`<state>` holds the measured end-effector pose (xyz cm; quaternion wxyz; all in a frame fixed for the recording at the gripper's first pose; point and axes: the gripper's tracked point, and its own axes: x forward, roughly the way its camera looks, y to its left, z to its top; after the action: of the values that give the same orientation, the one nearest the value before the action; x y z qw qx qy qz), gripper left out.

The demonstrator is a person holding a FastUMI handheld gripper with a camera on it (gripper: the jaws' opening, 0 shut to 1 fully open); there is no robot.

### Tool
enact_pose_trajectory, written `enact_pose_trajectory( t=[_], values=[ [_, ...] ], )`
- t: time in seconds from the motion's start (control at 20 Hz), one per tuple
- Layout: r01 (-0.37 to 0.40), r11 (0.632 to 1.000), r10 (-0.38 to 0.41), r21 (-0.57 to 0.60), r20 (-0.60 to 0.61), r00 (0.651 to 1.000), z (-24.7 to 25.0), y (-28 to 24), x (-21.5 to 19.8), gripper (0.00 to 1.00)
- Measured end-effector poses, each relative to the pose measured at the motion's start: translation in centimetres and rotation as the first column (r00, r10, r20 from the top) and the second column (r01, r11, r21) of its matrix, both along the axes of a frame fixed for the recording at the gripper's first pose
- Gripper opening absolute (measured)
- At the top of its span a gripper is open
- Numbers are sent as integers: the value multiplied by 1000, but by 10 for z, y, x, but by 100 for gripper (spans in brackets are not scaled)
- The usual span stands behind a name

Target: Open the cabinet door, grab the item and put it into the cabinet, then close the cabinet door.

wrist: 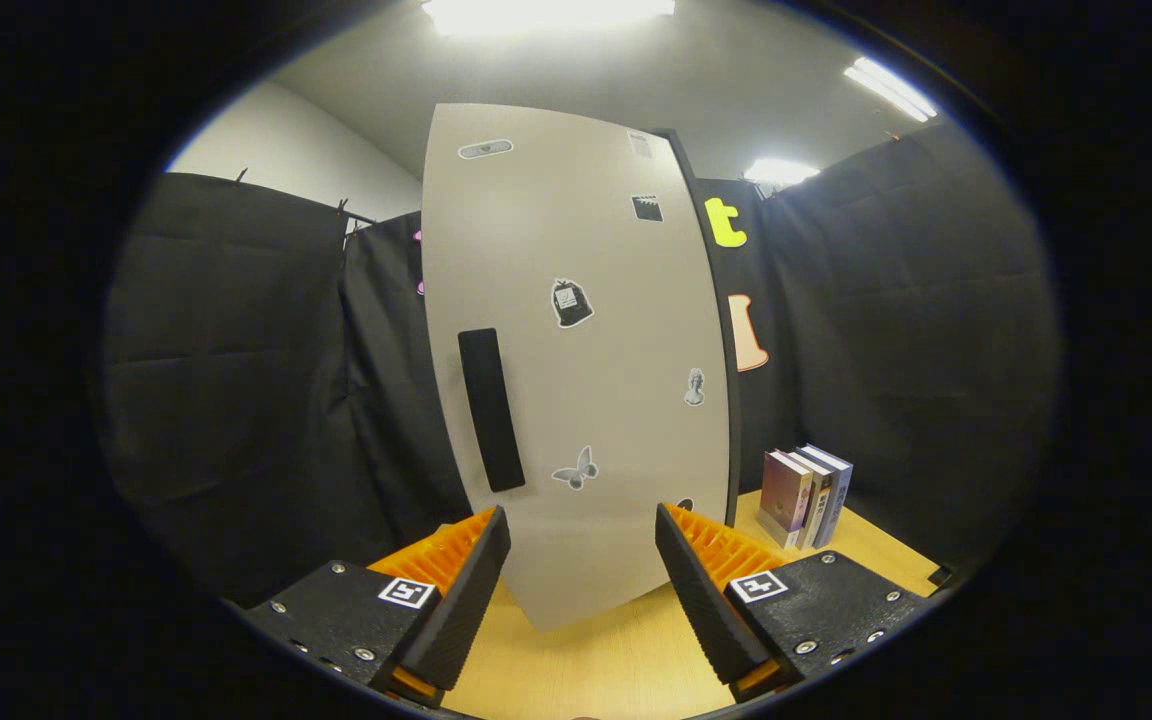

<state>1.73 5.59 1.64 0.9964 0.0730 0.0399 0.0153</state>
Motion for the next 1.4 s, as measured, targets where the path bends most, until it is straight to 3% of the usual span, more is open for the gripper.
enact_pose_trajectory(
  t=[0.65,1.4],
  values=[
    [-31,1000,31,-2,-2,1000,-3,4,-10,91],
    [-12,1000,12,-6,7,1000,-2,5,-11,91]
  ],
)
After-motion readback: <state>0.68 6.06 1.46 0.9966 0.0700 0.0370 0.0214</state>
